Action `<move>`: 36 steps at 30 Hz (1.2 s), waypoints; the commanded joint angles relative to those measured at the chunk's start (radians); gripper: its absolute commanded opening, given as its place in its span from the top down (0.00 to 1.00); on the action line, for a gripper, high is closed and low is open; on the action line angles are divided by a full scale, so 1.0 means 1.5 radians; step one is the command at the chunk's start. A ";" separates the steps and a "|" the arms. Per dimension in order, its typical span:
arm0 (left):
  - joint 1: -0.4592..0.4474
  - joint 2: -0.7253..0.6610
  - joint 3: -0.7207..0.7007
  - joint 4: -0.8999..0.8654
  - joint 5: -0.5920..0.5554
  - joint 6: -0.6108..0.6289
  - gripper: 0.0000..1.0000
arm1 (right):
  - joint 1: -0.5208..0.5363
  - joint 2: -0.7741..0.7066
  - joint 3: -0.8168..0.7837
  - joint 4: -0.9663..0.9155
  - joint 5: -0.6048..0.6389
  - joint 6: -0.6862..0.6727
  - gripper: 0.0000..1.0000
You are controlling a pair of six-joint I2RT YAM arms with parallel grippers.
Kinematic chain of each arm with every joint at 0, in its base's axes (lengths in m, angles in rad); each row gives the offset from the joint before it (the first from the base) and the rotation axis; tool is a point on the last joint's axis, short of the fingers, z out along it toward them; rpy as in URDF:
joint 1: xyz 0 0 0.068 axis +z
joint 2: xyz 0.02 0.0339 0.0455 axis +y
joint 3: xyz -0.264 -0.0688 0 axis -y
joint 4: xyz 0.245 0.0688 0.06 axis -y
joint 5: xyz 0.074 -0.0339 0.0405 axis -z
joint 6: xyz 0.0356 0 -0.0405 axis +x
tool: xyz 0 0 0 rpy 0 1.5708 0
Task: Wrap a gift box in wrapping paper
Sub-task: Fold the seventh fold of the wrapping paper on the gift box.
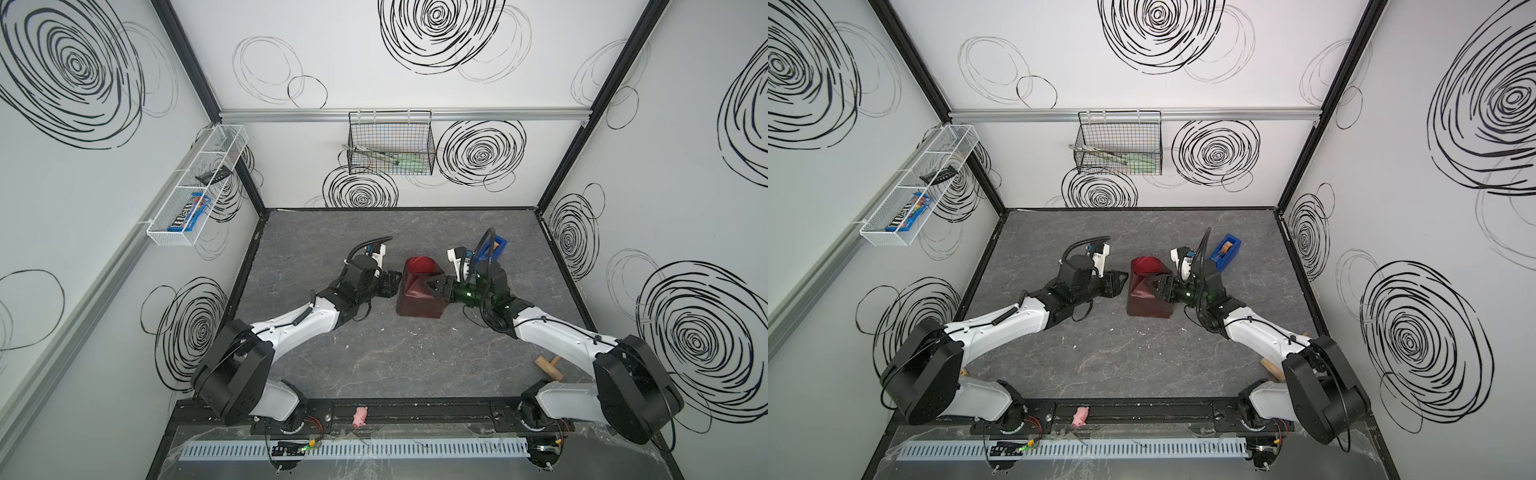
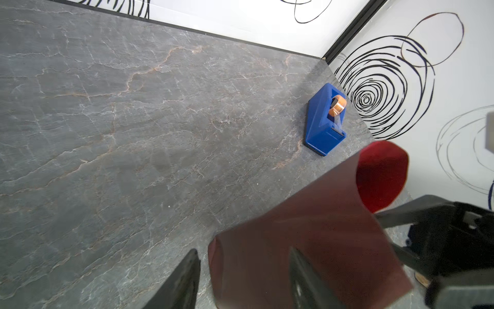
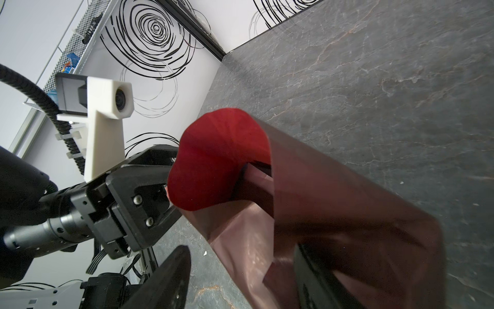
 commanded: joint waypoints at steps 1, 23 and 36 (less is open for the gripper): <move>-0.011 0.012 0.004 0.048 0.013 -0.005 0.43 | 0.006 0.014 -0.033 -0.071 0.003 0.010 0.33; -0.052 0.048 -0.012 0.068 0.011 0.002 0.45 | 0.031 0.020 -0.024 -0.088 0.065 0.026 0.32; -0.052 0.036 -0.043 0.075 0.011 -0.002 0.46 | 0.140 0.015 -0.011 -0.153 0.308 0.026 0.37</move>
